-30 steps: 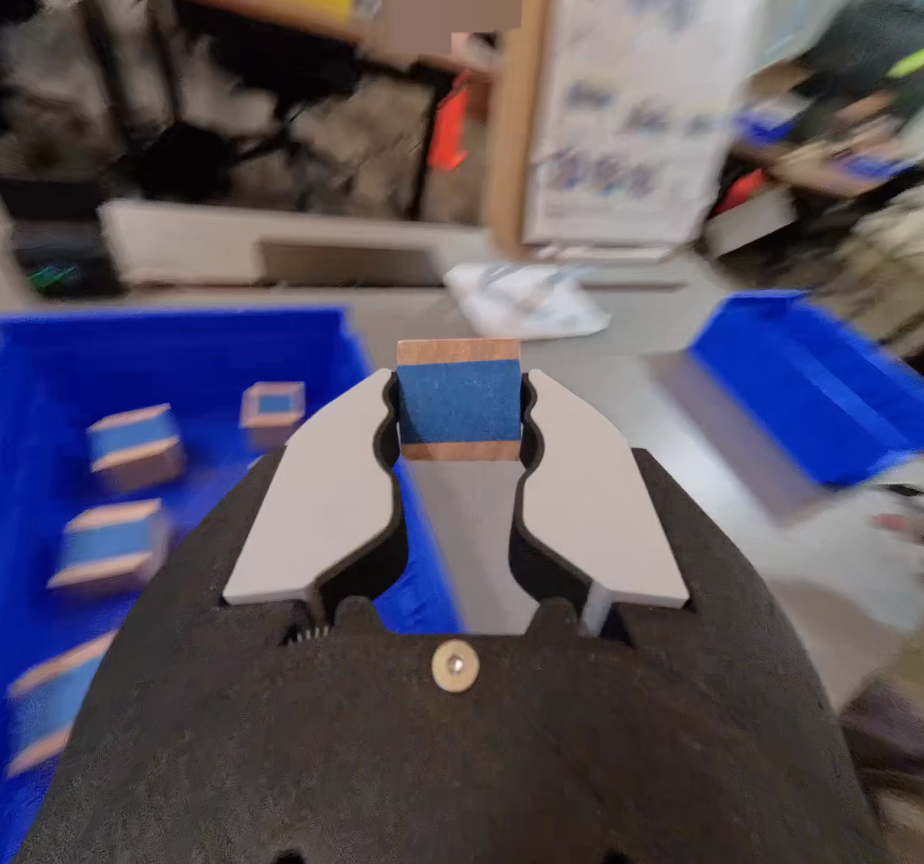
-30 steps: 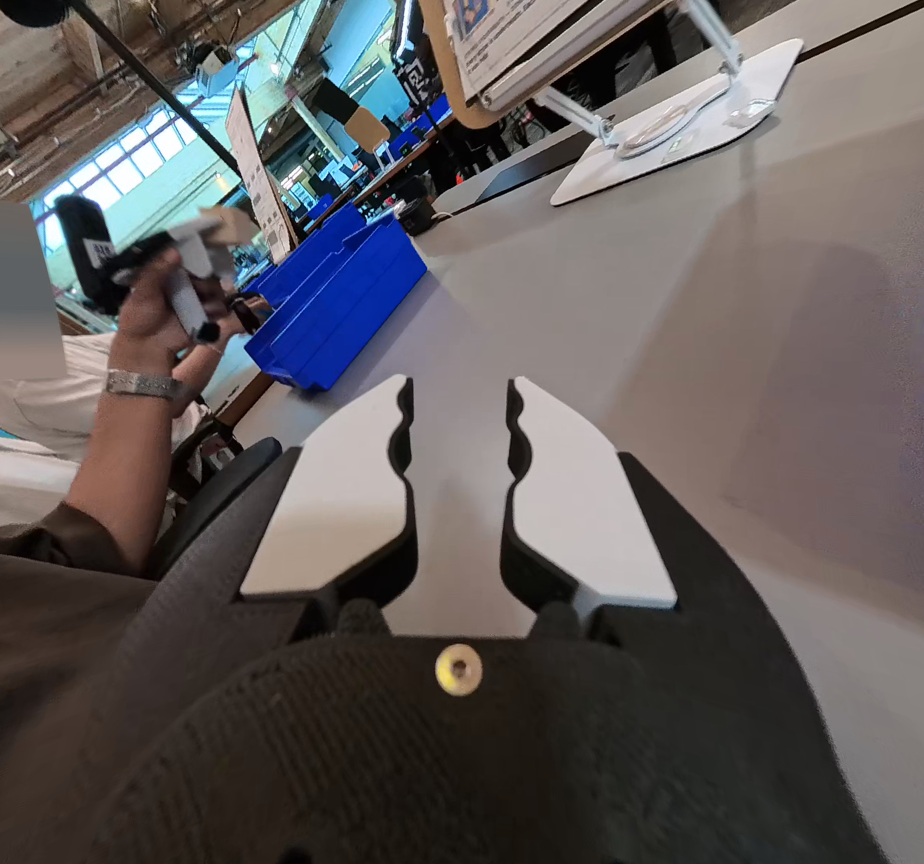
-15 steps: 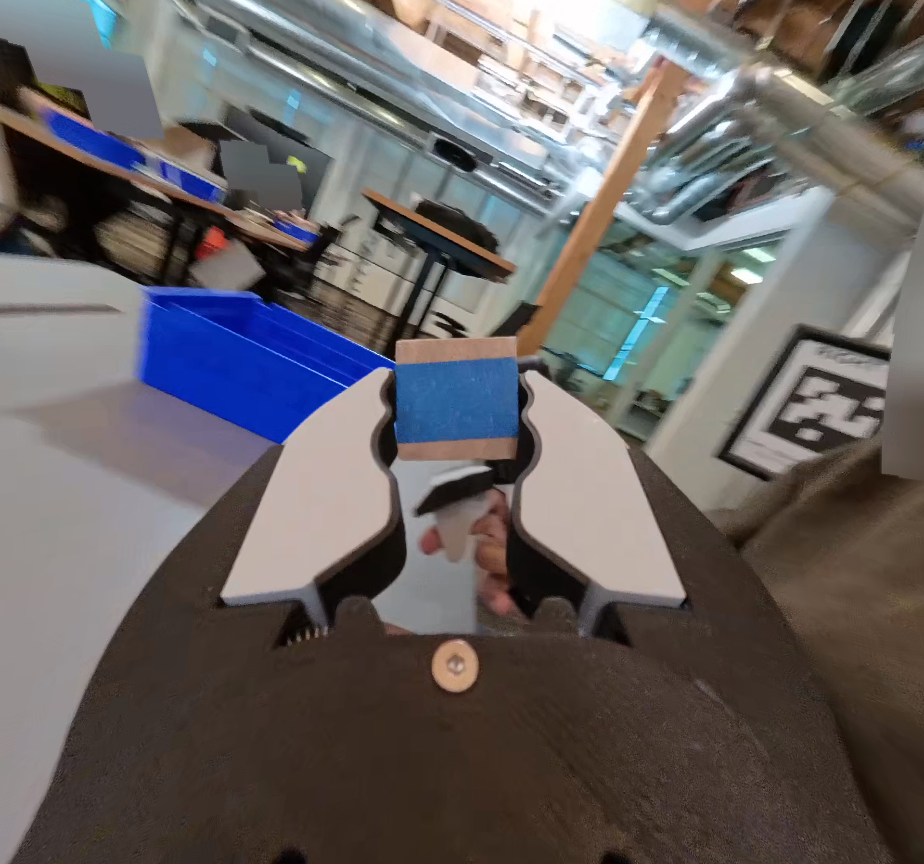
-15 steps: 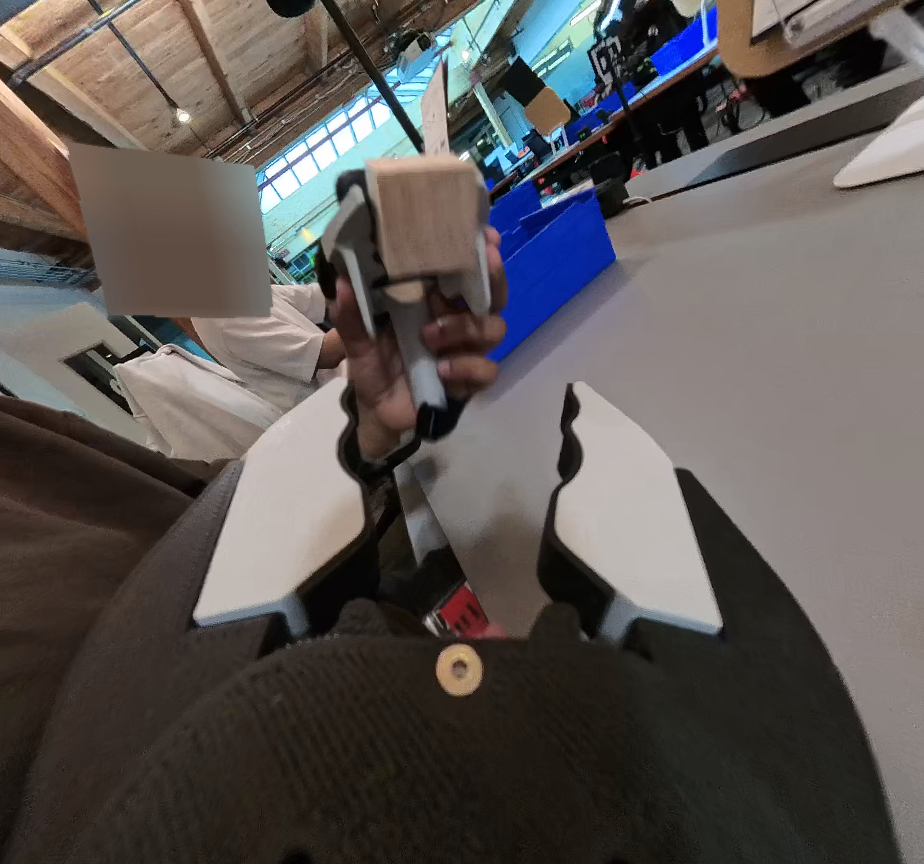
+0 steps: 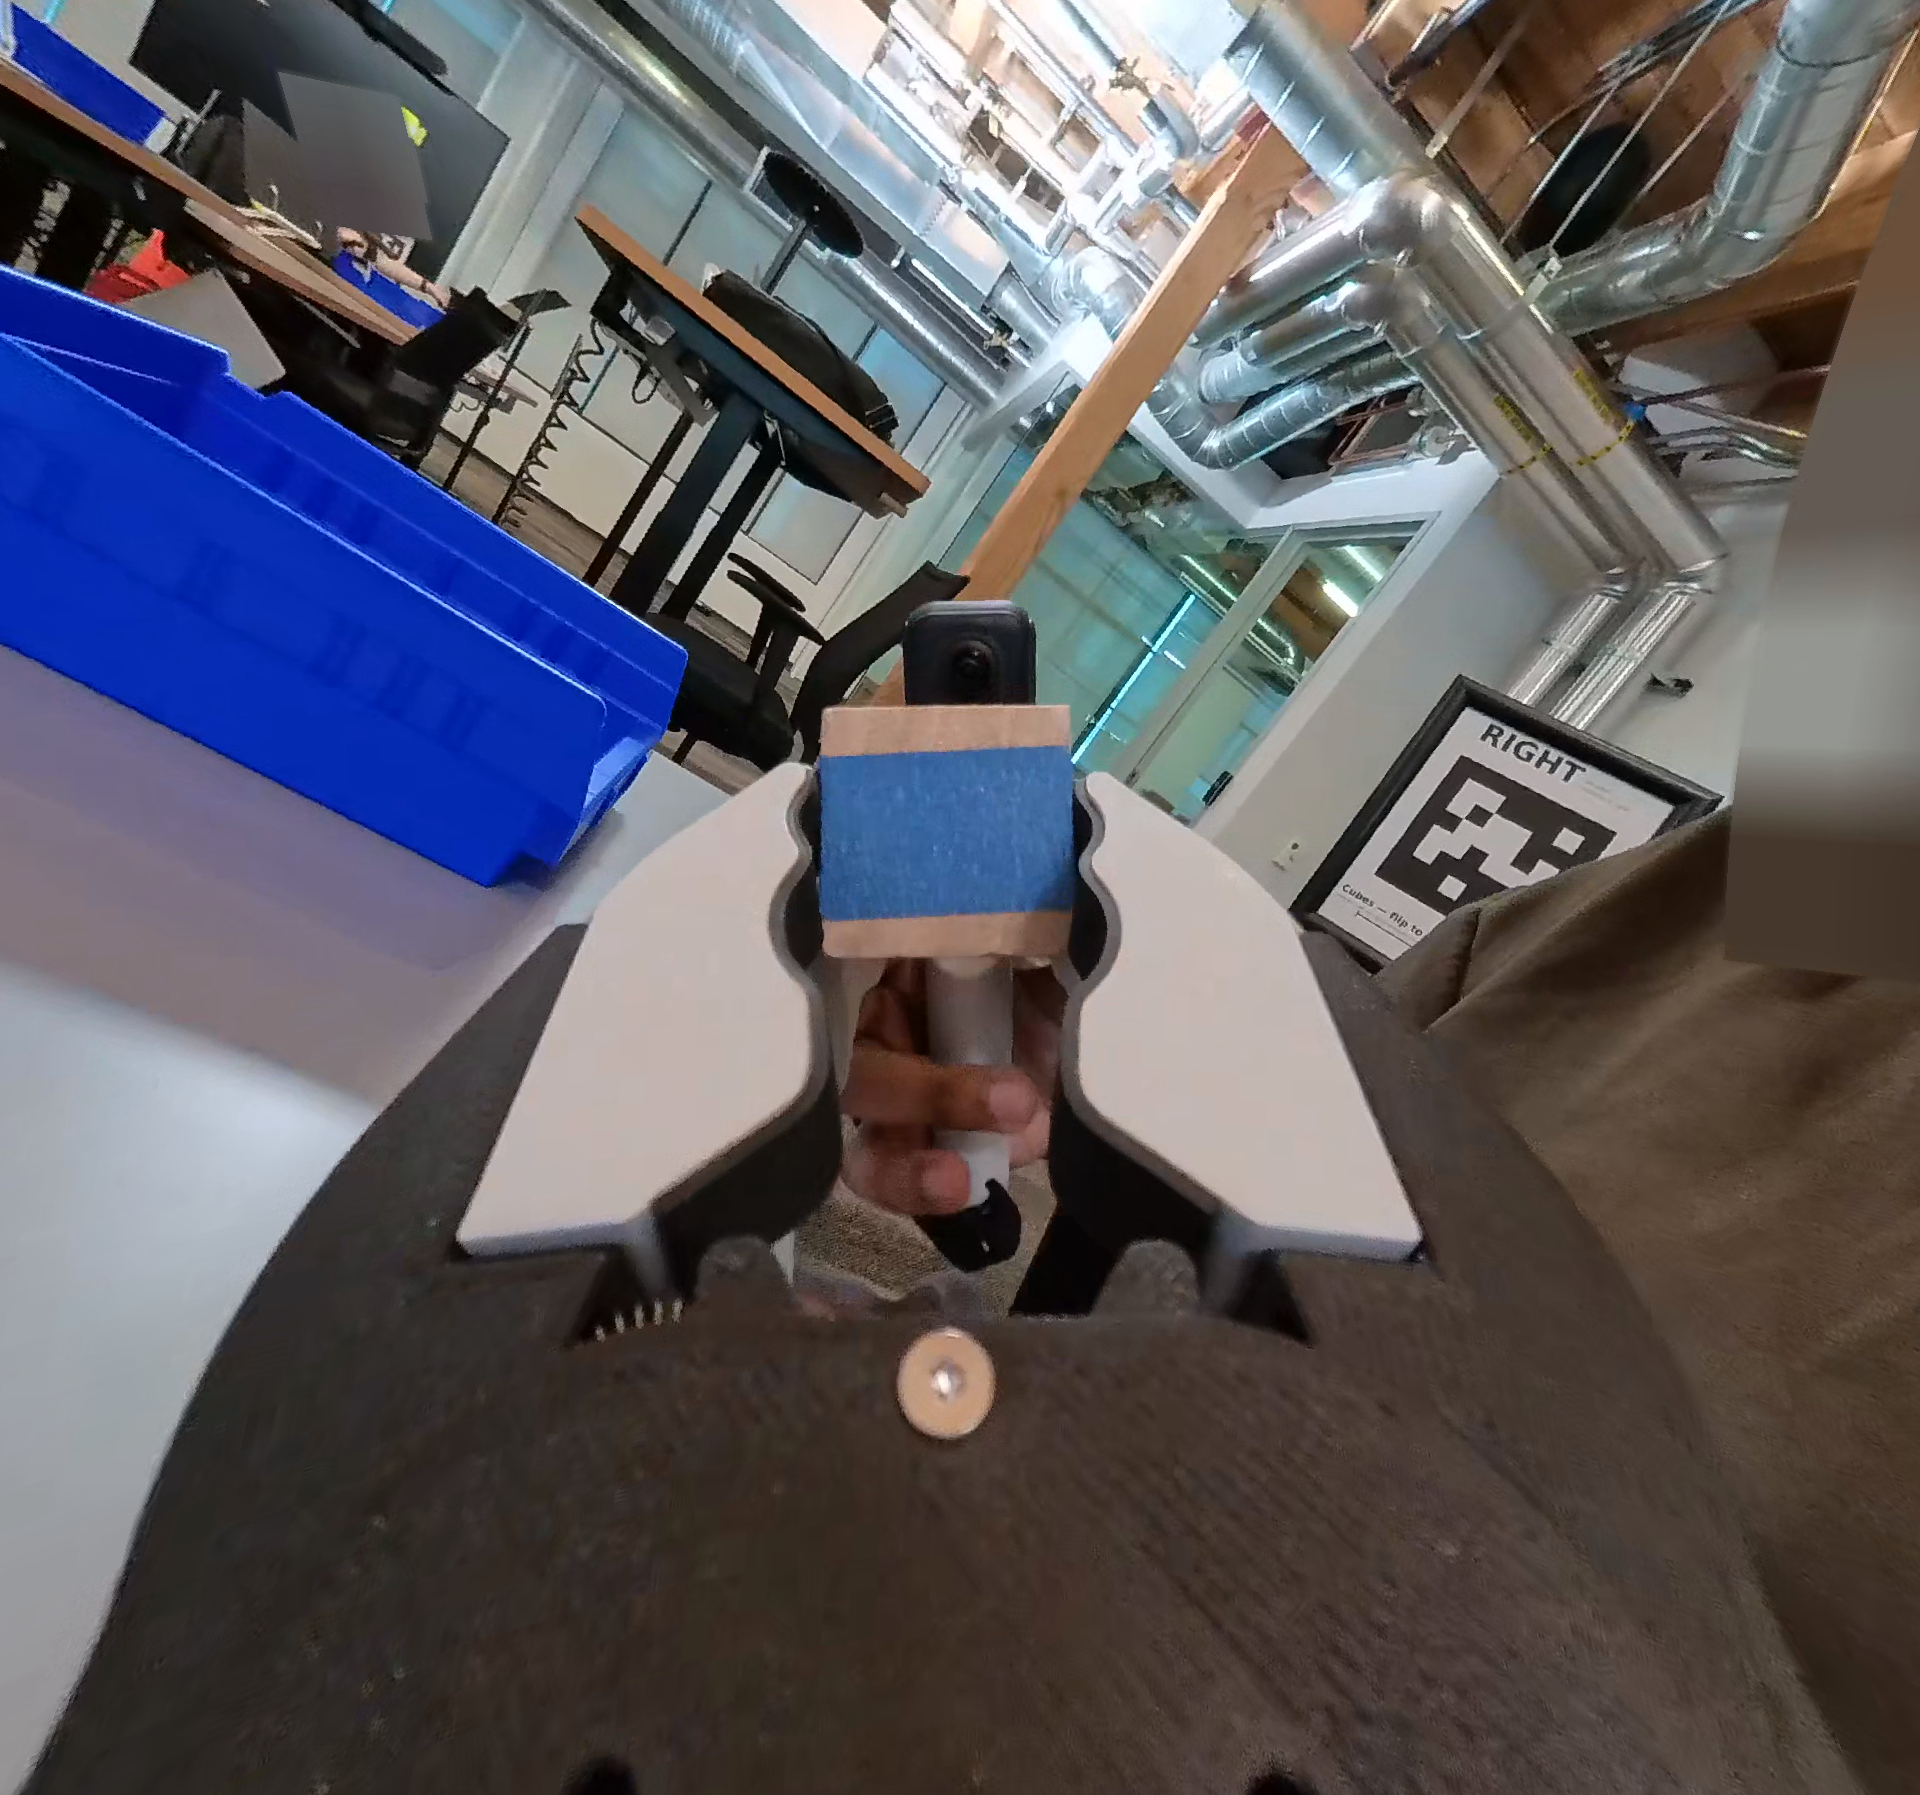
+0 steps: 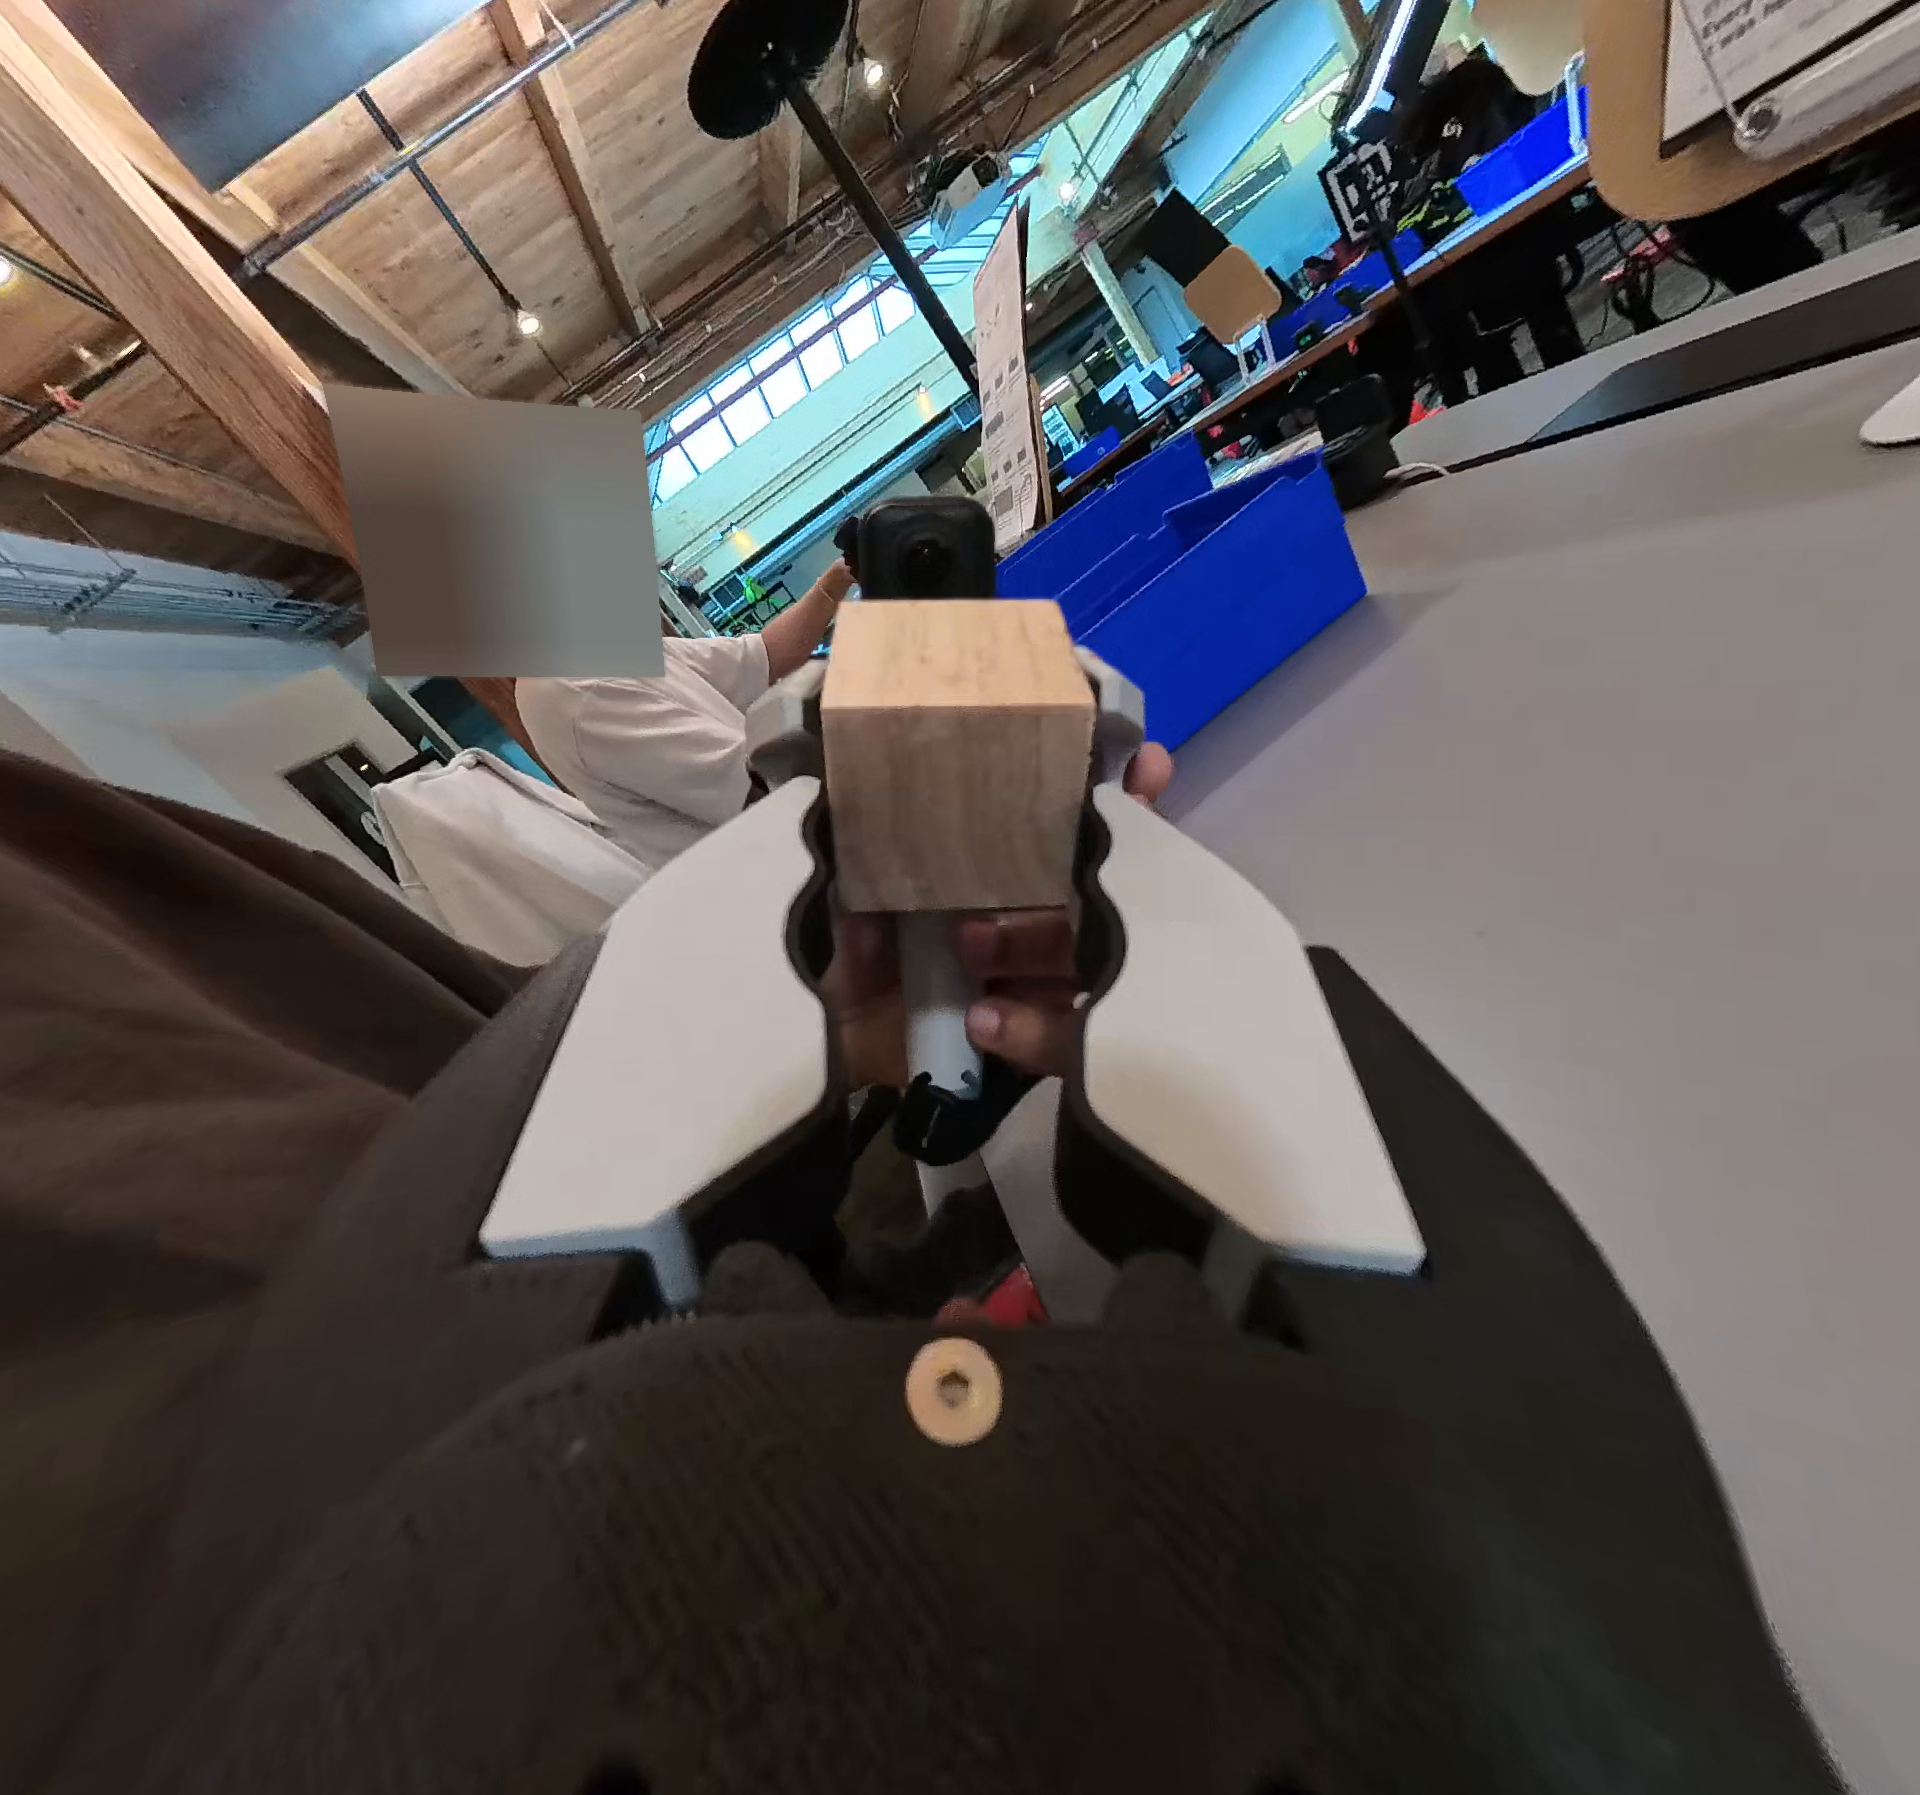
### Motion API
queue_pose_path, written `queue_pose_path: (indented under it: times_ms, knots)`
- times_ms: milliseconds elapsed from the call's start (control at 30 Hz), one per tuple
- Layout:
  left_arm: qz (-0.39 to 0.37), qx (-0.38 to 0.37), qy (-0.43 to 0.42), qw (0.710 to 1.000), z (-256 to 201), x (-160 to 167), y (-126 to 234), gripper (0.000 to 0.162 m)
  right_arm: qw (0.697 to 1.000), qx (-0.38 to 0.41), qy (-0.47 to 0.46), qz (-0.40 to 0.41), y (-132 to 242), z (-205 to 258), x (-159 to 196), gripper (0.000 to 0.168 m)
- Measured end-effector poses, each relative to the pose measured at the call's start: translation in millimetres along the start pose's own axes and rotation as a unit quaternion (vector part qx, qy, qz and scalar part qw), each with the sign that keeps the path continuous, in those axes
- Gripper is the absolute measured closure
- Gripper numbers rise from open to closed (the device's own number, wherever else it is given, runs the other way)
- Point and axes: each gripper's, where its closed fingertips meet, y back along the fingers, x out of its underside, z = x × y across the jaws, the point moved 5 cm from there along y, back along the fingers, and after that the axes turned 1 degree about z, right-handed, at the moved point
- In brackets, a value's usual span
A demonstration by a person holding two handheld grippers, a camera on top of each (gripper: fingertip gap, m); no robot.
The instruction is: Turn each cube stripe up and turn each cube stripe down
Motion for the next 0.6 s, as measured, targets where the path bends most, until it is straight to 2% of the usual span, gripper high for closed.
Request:
queue_pose_path:
  times_ms: [100,200,300,367,467,533,600]
  knots:
    - [-0.008,-0.014,-0.017,1.000,0.1,-1.8,3.4,0.117,1.000,0.004,0.014,-0.017,6.6,-1.3,-9.3,0.123]
    - [-0.049,-0.055,-0.028,0.997,5.2,-11.0,13.7,0.118,0.996,0.048,0.030,-0.066,27.9,-13.5,-39.4,0.124]
    - [-0.054,-0.071,-0.024,0.996,11.3,-14.4,21.3,0.117,0.976,0.202,0.041,-0.071,62.4,-55.4,-81.5,0.124]
    - [-0.054,-0.069,-0.012,0.996,13.5,-14.7,23.1,0.117,0.958,0.277,0.044,-0.063,85.4,-82.1,-116.1,0.124]
    - [-0.052,-0.071,0.000,0.996,16.4,-12.7,22.7,0.117,0.915,0.390,0.090,-0.038,114.3,-129.5,-171.8,0.124]
    - [-0.046,-0.084,-0.004,0.995,19.4,-10.8,21.8,0.118,0.869,0.481,0.110,0.026,130.7,-175.5,-195.6,0.124]
    - [-0.031,-0.091,-0.012,0.995,21.9,-8.0,20.4,0.119,0.826,0.545,0.094,0.111,141.0,-224.3,-201.7,0.123]
